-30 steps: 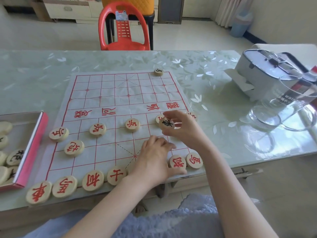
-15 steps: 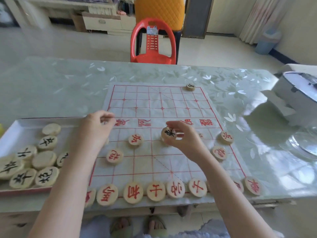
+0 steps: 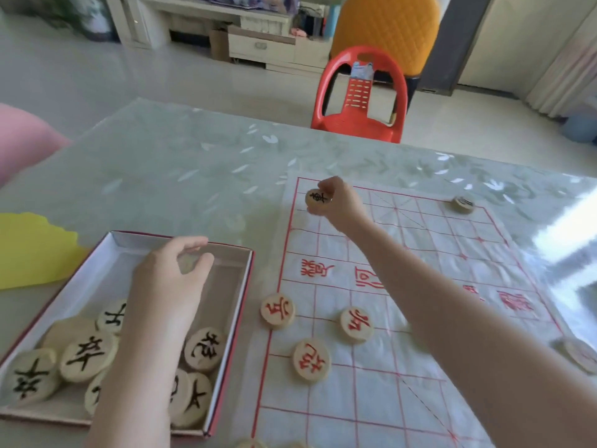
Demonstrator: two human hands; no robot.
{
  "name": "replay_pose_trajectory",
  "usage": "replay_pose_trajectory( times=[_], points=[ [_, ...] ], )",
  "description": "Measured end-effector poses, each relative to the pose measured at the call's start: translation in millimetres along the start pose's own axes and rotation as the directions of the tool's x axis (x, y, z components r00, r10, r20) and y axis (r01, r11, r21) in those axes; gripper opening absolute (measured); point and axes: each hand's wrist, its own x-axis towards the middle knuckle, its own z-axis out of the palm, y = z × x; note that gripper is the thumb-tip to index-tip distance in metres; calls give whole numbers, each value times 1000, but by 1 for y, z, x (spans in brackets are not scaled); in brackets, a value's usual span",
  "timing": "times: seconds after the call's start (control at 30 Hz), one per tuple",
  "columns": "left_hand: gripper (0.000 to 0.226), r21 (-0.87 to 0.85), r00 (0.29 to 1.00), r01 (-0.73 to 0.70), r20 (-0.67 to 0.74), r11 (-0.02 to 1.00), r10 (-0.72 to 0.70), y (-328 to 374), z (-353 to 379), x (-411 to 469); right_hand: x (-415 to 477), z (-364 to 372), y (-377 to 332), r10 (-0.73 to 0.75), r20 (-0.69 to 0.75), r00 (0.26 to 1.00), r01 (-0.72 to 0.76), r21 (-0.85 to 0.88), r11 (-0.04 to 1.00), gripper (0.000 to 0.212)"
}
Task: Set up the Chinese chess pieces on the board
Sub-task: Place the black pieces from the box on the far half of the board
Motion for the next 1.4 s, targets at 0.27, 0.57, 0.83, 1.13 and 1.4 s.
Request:
replay_pose_trajectory(
  times=[0.27, 0.57, 0.83, 1.13, 1.4],
  points=[
    [21, 7, 997, 46, 56, 999, -46, -20, -3, 10, 83, 28, -2, -33, -137, 990, 21, -91, 996, 39],
    [21, -70, 993, 75, 99, 995, -68, -26, -2, 8, 102, 45, 4, 3, -58, 998, -11, -130, 991, 50],
    [23, -56, 991, 89, 106, 994, -82, -25, -13, 5, 41, 31, -25, -145, -147, 979, 145, -11, 989, 40],
    [36, 61, 977, 176, 109, 983, -182, -48, -29, 1, -129, 39, -82, -401, 555, 729, 427, 90, 900, 25],
    [43, 203, 970, 188, 114, 961, -214, -46, -23, 1, -156, 60, -86, -279, 733, 620, 683, -329, 652, 41]
  ],
)
